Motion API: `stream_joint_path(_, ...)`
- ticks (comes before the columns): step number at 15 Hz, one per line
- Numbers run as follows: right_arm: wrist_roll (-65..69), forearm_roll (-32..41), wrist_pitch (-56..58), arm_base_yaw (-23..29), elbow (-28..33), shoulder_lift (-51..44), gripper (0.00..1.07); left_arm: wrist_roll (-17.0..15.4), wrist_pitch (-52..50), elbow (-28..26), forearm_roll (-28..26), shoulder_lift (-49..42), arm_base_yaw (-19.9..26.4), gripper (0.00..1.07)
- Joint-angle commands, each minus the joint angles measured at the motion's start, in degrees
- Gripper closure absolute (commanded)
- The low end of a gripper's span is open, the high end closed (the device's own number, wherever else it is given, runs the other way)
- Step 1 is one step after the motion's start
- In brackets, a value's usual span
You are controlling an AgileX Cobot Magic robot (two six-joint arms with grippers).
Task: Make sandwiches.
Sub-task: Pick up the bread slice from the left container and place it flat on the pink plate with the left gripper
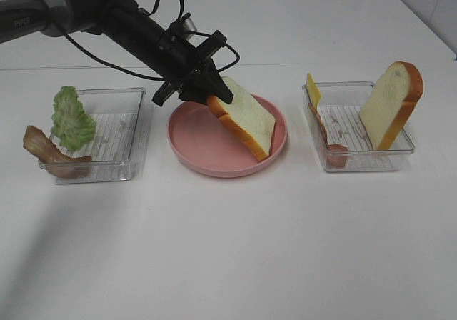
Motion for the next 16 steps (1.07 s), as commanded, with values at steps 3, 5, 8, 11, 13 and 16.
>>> stream_joint_path(3, -0.11, 0.06, -0.57, 0.0, 0.17, -0.74, 0.27, -0.52, 1.09, -0.11, 0.23, 0.29, -0.11, 0.45)
stream_joint_path(5, -0.11, 0.06, -0.57, 0.0, 0.17, -0.74, 0.27, 1.09, 1.09, -0.11, 0.34, 0.11, -0.11, 0.36)
stream_joint_path(8, -0.11, 0.06, -0.57, 0.0, 0.17, -0.74, 0.27, 2.81, 0.52, -0.4, 6.7, -1.95, -0.23, 0.34)
stream_joint_path(11, -0.11, 0.06, -0.57, 0.0, 0.17, -0.74, 0.27, 0.34, 0.63, -0.63, 16.96, -4.35, -0.8, 0.34)
stream_joint_path(13, -0.11, 0.17, -0.57, 0.0, 0.17, -0.52, 0.27, -0.8, 0.57, -0.69, 20.51, -4.87, -1.89, 0.34)
stream_joint_path(16, -0.11, 0.23, -0.57, 0.0, 0.17, -0.34, 0.27, -1.49, -1.83, -0.69, 23.89, -4.98, -5.27, 0.34)
